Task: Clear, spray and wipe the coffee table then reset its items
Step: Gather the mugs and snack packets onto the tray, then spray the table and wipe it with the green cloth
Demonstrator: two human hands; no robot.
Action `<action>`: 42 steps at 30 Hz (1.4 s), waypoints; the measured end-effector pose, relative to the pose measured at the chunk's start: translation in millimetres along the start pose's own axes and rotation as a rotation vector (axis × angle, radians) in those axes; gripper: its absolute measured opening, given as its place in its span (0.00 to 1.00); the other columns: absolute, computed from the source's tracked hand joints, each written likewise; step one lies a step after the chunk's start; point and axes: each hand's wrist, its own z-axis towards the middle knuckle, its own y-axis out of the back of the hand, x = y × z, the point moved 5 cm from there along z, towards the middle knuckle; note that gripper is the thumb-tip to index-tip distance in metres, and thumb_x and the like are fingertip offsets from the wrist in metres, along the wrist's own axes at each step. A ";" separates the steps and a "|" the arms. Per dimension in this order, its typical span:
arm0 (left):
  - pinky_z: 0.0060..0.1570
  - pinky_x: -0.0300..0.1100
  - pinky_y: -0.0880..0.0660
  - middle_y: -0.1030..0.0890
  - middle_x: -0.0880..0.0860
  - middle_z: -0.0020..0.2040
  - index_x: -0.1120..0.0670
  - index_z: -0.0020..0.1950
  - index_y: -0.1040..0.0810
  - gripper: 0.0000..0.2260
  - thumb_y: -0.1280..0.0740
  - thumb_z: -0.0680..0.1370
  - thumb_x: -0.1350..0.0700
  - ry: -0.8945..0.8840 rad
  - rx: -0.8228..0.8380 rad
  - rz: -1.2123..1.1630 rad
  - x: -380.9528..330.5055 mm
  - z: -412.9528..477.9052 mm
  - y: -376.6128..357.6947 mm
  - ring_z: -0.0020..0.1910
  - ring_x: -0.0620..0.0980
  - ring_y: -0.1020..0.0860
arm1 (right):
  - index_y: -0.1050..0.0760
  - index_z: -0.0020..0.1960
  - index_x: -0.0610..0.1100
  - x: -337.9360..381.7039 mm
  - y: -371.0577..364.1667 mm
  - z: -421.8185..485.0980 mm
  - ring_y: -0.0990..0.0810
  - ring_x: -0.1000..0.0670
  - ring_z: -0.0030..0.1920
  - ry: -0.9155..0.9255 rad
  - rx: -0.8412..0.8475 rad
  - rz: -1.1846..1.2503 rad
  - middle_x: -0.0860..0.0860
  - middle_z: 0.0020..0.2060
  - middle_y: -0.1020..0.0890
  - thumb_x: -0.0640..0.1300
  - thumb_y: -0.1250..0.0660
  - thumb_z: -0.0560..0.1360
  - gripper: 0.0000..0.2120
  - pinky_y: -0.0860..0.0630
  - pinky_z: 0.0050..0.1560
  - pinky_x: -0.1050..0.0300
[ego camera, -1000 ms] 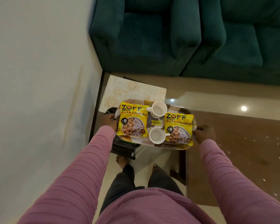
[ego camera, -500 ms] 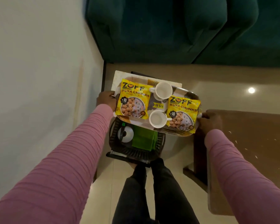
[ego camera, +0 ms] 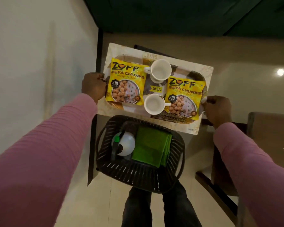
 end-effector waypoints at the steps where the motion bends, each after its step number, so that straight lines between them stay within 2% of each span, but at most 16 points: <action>1: 0.51 0.62 0.20 0.16 0.62 0.48 0.58 0.54 0.17 0.16 0.34 0.69 0.60 0.015 0.003 -0.004 6.1 5.9 -4.7 0.48 0.64 0.17 | 0.17 0.44 0.44 -4.4 -7.4 5.4 0.18 0.40 0.41 -0.004 0.007 -0.012 0.43 0.39 0.16 0.43 0.32 0.71 0.06 0.20 0.47 0.40; 5: 0.53 0.62 0.21 0.17 0.64 0.51 0.60 0.56 0.18 0.12 0.34 0.73 0.64 0.030 -0.003 -0.006 15.0 18.0 -16.0 0.51 0.65 0.18 | 0.17 0.43 0.44 -15.9 -28.4 17.9 0.17 0.40 0.41 -0.018 0.036 -0.031 0.42 0.39 0.16 0.41 0.32 0.72 0.05 0.20 0.45 0.39; 9: 0.50 0.63 0.20 0.16 0.61 0.45 0.52 0.43 0.17 0.08 0.34 0.73 0.62 0.011 -0.003 0.025 19.3 23.7 -24.5 0.47 0.64 0.18 | 0.19 0.41 0.46 -26.3 -42.2 20.6 0.17 0.39 0.41 -0.066 0.048 -0.016 0.42 0.38 0.17 0.39 0.33 0.73 0.06 0.20 0.45 0.39; 19: 0.49 0.65 0.21 0.17 0.60 0.45 0.49 0.36 0.19 0.12 0.34 0.73 0.65 0.061 0.002 0.041 41.6 37.0 -27.7 0.48 0.65 0.18 | 0.17 0.47 0.41 -34.5 -61.6 28.8 0.17 0.41 0.43 -0.081 0.060 -0.029 0.43 0.39 0.17 0.39 0.32 0.74 0.05 0.20 0.48 0.41; 20: 0.49 0.65 0.21 0.17 0.61 0.45 0.51 0.38 0.18 0.11 0.34 0.74 0.65 0.063 0.005 0.036 41.7 36.9 -27.9 0.47 0.64 0.18 | 0.17 0.48 0.40 -34.4 -61.9 29.6 0.17 0.41 0.44 -0.079 0.062 -0.037 0.43 0.40 0.17 0.39 0.32 0.75 0.06 0.20 0.49 0.42; 22: 0.51 0.63 0.21 0.17 0.61 0.49 0.56 0.50 0.16 0.09 0.34 0.75 0.65 0.063 0.003 0.028 40.1 35.4 -29.6 0.49 0.63 0.18 | 0.18 0.51 0.40 -34.1 -62.5 30.3 0.18 0.41 0.45 -0.086 0.067 -0.051 0.44 0.41 0.18 0.39 0.33 0.75 0.07 0.20 0.50 0.42; 24: 0.54 0.61 0.21 0.18 0.61 0.52 0.61 0.60 0.20 0.12 0.33 0.76 0.65 0.057 -0.007 0.030 38.2 32.6 -31.7 0.52 0.63 0.19 | 0.18 0.52 0.39 -35.7 -63.1 30.7 0.18 0.41 0.46 -0.096 0.072 -0.066 0.44 0.41 0.18 0.39 0.33 0.76 0.08 0.20 0.50 0.42; 25: 0.54 0.60 0.21 0.18 0.60 0.51 0.62 0.60 0.20 0.12 0.33 0.77 0.65 0.051 -0.005 0.037 37.8 31.1 -33.9 0.52 0.63 0.19 | 0.18 0.53 0.39 -36.6 -63.1 30.2 0.18 0.41 0.46 -0.099 0.071 -0.069 0.44 0.42 0.18 0.39 0.33 0.76 0.08 0.20 0.50 0.42; 27: 0.55 0.61 0.22 0.20 0.56 0.43 0.58 0.48 0.18 0.06 0.34 0.77 0.65 0.050 0.004 0.063 37.7 27.5 -37.2 0.53 0.64 0.19 | 0.18 0.53 0.39 -38.4 -63.0 28.3 0.17 0.41 0.46 -0.110 0.069 -0.061 0.43 0.43 0.18 0.39 0.33 0.76 0.08 0.20 0.51 0.42; 29: 0.55 0.60 0.22 0.21 0.51 0.40 0.50 0.39 0.21 0.12 0.34 0.77 0.66 0.057 0.010 0.064 39.4 27.0 -38.1 0.54 0.64 0.20 | 0.19 0.53 0.39 -41.4 -64.1 26.3 0.18 0.42 0.47 -0.129 0.068 -0.045 0.44 0.43 0.18 0.39 0.32 0.76 0.08 0.20 0.52 0.42; 31: 0.57 0.58 0.22 0.19 0.55 0.47 0.57 0.52 0.18 0.09 0.34 0.76 0.67 0.057 0.014 0.044 42.8 26.7 -38.3 0.55 0.61 0.20 | 0.19 0.53 0.39 -43.6 -64.8 25.0 0.18 0.42 0.47 -0.138 0.065 -0.048 0.45 0.44 0.18 0.39 0.32 0.76 0.08 0.20 0.52 0.42; 33: 0.59 0.56 0.23 0.19 0.57 0.55 0.60 0.64 0.22 0.16 0.32 0.77 0.65 0.051 0.021 0.052 44.8 26.9 -37.0 0.56 0.58 0.20 | 0.19 0.54 0.39 -43.7 -64.5 24.8 0.18 0.43 0.47 -0.139 0.066 -0.046 0.44 0.46 0.17 0.39 0.33 0.76 0.08 0.20 0.52 0.43; 36: 0.62 0.54 0.25 0.21 0.57 0.62 0.58 0.68 0.24 0.18 0.32 0.77 0.62 0.000 0.015 0.138 39.4 20.0 -36.0 0.60 0.56 0.22 | 0.21 0.59 0.39 -34.4 -61.7 18.8 0.19 0.44 0.49 -0.089 0.033 -0.136 0.42 0.53 0.17 0.41 0.34 0.77 0.12 0.23 0.51 0.53; 39: 0.62 0.41 0.27 0.26 0.56 0.68 0.54 0.70 0.27 0.19 0.34 0.78 0.60 -0.092 -0.083 0.168 26.2 1.0 -31.8 0.63 0.51 0.25 | 0.24 0.64 0.38 -13.9 -52.9 3.0 0.21 0.43 0.56 0.057 -0.094 -0.253 0.42 0.58 0.20 0.42 0.35 0.77 0.17 0.28 0.56 0.54; 41: 0.53 0.27 0.28 0.24 0.53 0.64 0.52 0.67 0.25 0.16 0.36 0.79 0.60 -0.201 -0.125 0.136 13.4 -29.6 -24.5 0.56 0.45 0.24 | 0.24 0.63 0.38 -0.1 -49.7 -14.9 0.22 0.43 0.55 0.204 -0.132 -0.249 0.41 0.57 0.20 0.41 0.36 0.76 0.16 0.30 0.54 0.57; 42: 0.49 0.25 0.28 0.23 0.51 0.60 0.52 0.65 0.24 0.14 0.36 0.80 0.60 -0.258 -0.125 0.120 9.1 -47.8 -20.4 0.52 0.42 0.24 | 0.23 0.62 0.38 5.5 -47.4 -25.7 0.21 0.44 0.54 0.274 -0.148 -0.223 0.41 0.56 0.20 0.40 0.36 0.76 0.15 0.31 0.53 0.58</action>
